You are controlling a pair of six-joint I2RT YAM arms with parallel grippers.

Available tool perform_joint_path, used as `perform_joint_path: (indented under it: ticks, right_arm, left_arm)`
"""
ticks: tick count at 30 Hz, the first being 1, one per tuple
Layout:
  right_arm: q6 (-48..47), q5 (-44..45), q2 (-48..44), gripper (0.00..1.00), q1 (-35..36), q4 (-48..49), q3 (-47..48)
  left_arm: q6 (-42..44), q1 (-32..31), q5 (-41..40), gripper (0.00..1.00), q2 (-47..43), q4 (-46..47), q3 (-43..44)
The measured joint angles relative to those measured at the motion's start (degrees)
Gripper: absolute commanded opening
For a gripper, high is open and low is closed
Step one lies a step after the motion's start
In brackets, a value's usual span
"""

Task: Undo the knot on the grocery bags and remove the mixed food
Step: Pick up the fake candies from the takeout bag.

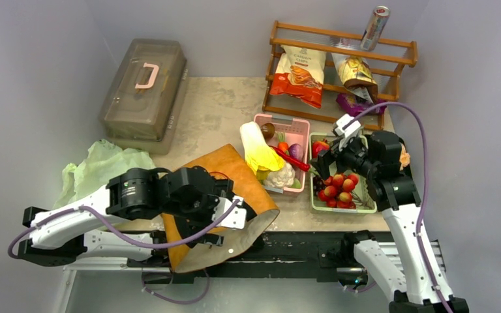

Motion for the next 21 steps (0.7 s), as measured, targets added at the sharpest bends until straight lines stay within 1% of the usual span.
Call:
perform_joint_path:
  ticks: [4, 8, 10, 13, 14, 15, 17, 19, 20, 21]
  right_arm:
    - [-4.1, -1.0, -0.5, 0.99, 0.1, -2.4, -3.7]
    - [-8.2, -2.0, -2.4, 0.99, 0.1, -2.8, -5.4]
    - [-10.5, -2.4, -3.8, 0.99, 0.1, -3.5, -5.8]
    - [-13.7, -3.9, -3.8, 0.99, 0.1, -5.1, -5.2]
    - [-14.7, -4.6, -3.8, 0.99, 0.1, -5.7, -5.0]
    - [-15.4, -5.2, -3.7, 0.99, 0.1, -6.1, -4.7]
    - [-16.5, -7.4, -3.8, 0.99, 0.1, -6.7, -4.5]
    - [-16.3, -10.3, -4.9, 0.99, 0.1, -6.6, -4.5]
    - [-15.8, -12.3, -5.3, 0.99, 0.1, -6.3, -4.5]
    - [-15.0, -14.6, -5.1, 0.99, 0.1, -6.3, -4.1]
  left_arm:
    - [-1.1, -0.5, 0.0, 1.00, 2.7, -1.0, -0.9]
    - [-1.9, -4.8, -1.9, 1.00, 3.9, -0.4, -5.9]
    - [-1.8, -7.0, -4.5, 1.00, 3.8, 0.1, -8.5]
    - [-0.4, -9.2, -12.2, 0.99, 4.4, 1.1, -12.3]
    - [0.2, -9.4, -14.7, 0.92, 4.9, 1.2, -13.0]
    - [0.5, -9.5, -17.1, 0.79, 5.6, 1.2, -13.4]
    - [1.3, -8.6, -20.7, 0.41, 6.0, 1.9, -13.4]
    - [1.7, -5.3, -21.6, 0.07, 5.9, 1.9, -11.9]
    - [1.8, -2.4, -21.5, 0.00, 5.9, 1.7, -10.2]
    - [1.9, 1.1, -21.1, 0.00, 6.2, 1.2, -7.6]
